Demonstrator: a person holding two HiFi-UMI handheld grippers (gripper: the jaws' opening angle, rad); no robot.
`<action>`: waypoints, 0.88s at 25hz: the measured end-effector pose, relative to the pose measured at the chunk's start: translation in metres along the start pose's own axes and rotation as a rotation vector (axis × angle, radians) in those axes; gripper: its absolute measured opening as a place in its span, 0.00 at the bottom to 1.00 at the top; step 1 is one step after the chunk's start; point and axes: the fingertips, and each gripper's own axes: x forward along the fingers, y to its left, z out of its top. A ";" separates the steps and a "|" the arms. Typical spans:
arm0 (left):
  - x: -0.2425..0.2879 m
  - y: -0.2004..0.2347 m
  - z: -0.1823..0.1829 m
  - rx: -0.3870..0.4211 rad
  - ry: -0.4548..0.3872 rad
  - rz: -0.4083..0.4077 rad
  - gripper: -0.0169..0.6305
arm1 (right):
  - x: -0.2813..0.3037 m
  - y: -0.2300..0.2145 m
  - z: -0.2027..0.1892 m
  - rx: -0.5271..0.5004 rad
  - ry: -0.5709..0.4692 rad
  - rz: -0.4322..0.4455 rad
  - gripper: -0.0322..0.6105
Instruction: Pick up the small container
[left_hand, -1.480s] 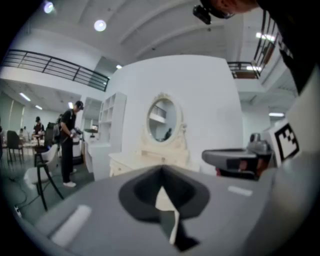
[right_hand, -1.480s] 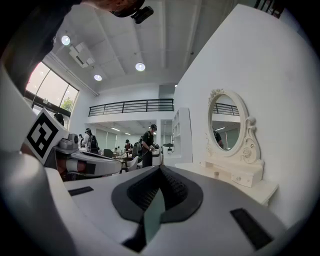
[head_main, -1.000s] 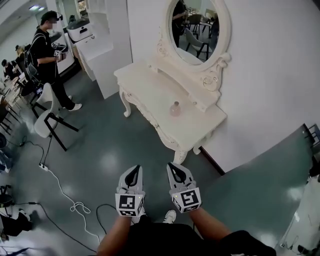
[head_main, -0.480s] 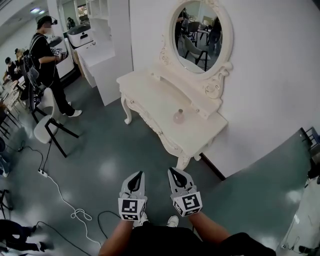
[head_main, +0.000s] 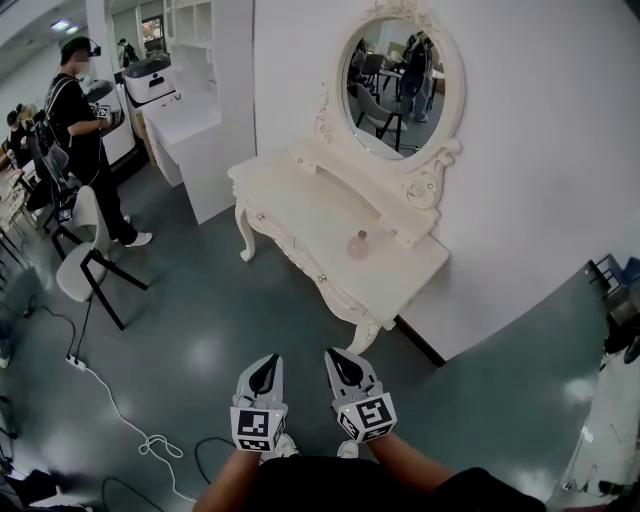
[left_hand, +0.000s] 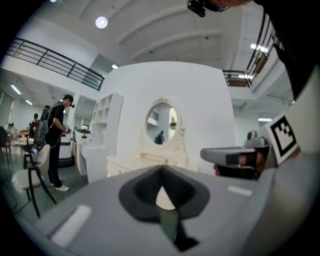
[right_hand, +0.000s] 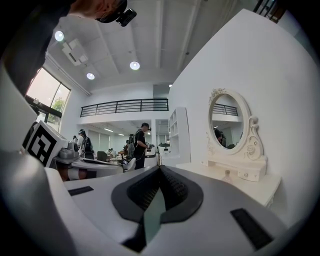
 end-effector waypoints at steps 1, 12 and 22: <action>-0.001 0.003 0.000 0.003 -0.002 -0.007 0.04 | 0.002 0.003 0.000 0.000 0.000 -0.005 0.06; 0.004 0.038 0.000 0.021 -0.005 -0.020 0.04 | 0.024 0.005 0.000 -0.022 0.015 -0.051 0.06; 0.057 0.048 0.002 0.016 0.043 -0.051 0.04 | 0.069 -0.028 0.003 -0.022 -0.005 -0.059 0.06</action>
